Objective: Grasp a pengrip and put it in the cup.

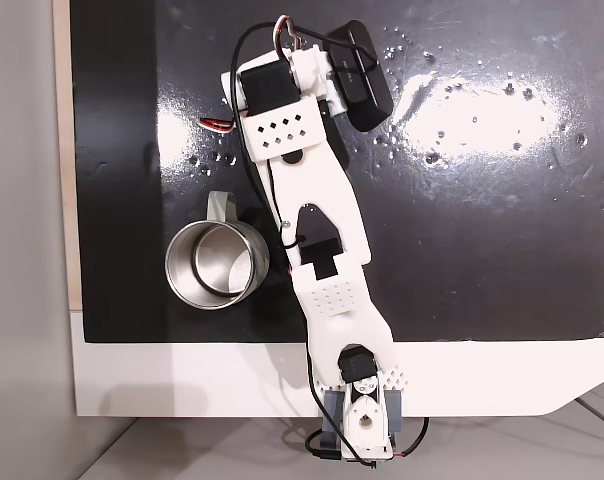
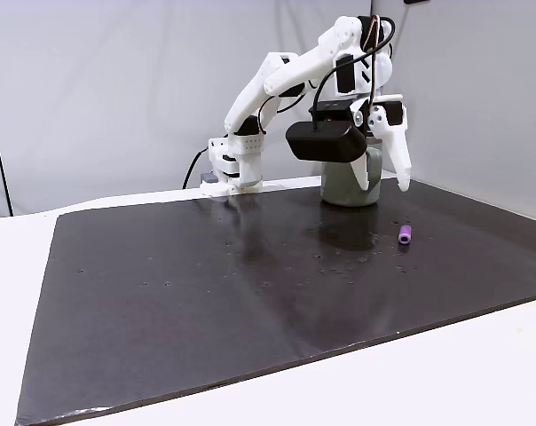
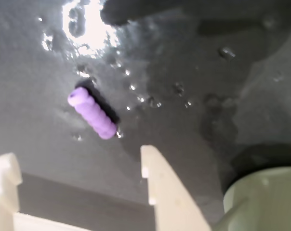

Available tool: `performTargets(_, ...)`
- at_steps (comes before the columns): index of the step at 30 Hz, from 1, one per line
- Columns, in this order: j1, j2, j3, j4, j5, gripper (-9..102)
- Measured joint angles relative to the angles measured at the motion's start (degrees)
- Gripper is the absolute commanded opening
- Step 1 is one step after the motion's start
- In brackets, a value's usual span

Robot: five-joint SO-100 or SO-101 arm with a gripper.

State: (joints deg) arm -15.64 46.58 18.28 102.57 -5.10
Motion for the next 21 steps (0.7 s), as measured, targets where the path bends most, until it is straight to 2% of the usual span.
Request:
performTargets(13,-1.5,-15.4,-13.9,0.0,-2.1,26)
performTargets(21,-2.5,-19.5,-14.1,-5.3,-4.6,26)
